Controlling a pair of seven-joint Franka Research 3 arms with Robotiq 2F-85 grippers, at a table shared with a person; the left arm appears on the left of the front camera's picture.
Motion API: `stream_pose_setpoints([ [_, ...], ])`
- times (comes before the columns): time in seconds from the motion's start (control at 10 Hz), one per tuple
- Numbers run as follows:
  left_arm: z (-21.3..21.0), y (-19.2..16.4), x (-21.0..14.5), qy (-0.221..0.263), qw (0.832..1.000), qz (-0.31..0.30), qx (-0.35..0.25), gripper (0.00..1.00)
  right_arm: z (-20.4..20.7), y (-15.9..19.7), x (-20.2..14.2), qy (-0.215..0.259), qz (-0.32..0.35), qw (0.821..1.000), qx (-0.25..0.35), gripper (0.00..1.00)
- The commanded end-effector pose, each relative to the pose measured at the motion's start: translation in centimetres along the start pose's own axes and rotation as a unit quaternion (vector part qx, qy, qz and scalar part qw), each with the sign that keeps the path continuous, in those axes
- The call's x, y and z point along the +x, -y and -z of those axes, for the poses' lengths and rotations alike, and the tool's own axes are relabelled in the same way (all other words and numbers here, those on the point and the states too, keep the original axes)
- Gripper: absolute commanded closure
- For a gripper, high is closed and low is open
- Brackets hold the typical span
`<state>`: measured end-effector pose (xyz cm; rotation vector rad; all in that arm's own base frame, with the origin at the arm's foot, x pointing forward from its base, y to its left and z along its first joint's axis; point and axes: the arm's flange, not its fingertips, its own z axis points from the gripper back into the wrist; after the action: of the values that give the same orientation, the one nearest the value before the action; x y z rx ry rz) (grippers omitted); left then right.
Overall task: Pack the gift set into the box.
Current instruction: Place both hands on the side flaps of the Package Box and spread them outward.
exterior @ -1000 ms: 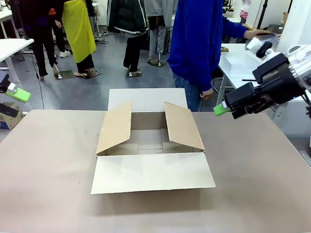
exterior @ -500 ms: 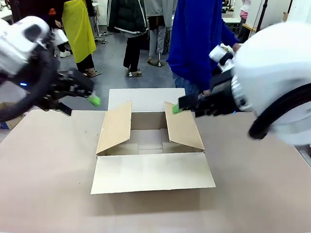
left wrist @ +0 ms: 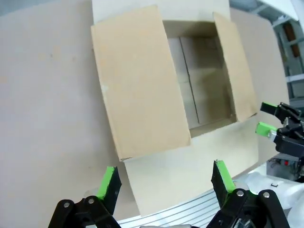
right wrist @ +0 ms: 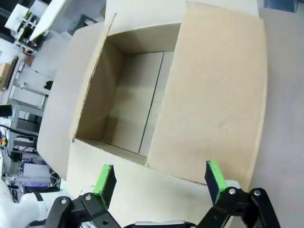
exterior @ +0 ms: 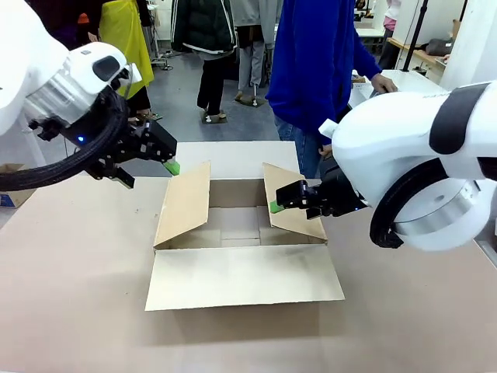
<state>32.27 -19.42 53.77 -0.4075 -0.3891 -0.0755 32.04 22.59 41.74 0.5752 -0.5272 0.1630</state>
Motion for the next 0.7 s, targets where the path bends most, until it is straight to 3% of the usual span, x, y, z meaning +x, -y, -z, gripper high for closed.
stream_pose_setpoints([
  [0.0,0.8,0.0,0.1,-0.014,1.000,0.000,0.003,0.00,-0.1,-0.4,0.0,0.008,-0.003,1.000,-0.002,0.00],
  [0.2,3.7,4.6,2.6,-0.024,0.997,0.020,0.074,0.00,-0.1,-0.4,0.0,0.008,-0.003,1.000,-0.002,0.00],
  [0.4,7.0,9.5,6.3,-0.013,0.982,-0.008,0.188,0.00,-0.1,-0.4,0.0,0.008,-0.003,1.000,-0.002,0.00],
  [0.6,10.2,12.0,7.5,-0.044,0.968,-0.008,0.246,0.00,-0.1,-0.4,0.0,0.008,-0.003,1.000,-0.002,0.00],
])
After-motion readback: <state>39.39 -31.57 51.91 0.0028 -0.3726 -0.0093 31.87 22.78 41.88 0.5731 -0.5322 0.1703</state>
